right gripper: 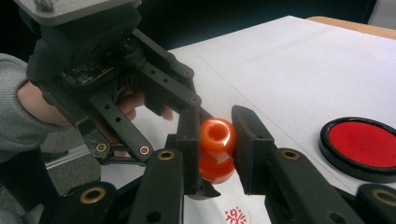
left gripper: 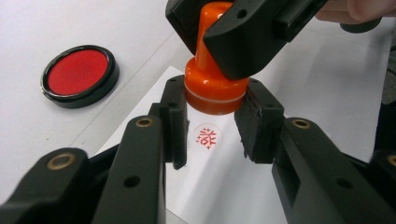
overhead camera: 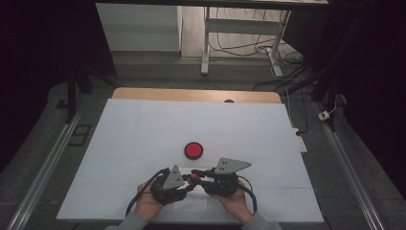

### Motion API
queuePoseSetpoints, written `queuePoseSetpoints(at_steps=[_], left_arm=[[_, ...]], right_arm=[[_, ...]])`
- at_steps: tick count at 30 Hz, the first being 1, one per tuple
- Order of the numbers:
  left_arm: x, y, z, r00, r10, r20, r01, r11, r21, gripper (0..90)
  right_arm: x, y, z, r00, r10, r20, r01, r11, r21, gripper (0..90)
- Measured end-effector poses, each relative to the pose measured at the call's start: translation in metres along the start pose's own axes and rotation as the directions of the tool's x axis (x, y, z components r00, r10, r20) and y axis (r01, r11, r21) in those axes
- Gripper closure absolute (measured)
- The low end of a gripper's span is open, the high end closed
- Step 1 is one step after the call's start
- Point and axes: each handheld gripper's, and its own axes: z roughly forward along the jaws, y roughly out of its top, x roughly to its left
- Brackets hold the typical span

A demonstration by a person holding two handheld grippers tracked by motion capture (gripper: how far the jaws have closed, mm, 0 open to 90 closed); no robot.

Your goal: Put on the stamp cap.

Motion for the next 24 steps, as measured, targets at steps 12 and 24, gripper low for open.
queuePoseSetpoints(at_steps=[12, 24], left_arm=[[0.0009, -0.0005, 0.0015, 1.0000, -0.003, -0.001, 0.003, 1.0000, 0.003, 60.6], [0.0018, -0.0012, 0.0035, 0.9998, -0.016, 0.008, 0.016, 0.9997, 0.018, 48.9]], right_arm=[[-0.0001, -0.0011, 0.0016, 1.0000, 0.006, 0.001, -0.006, 1.000, 0.004, 72.4], [-0.0014, -0.0013, 0.0010, 0.9999, 0.011, 0.004, -0.011, 1.000, 0.003, 72.4]])
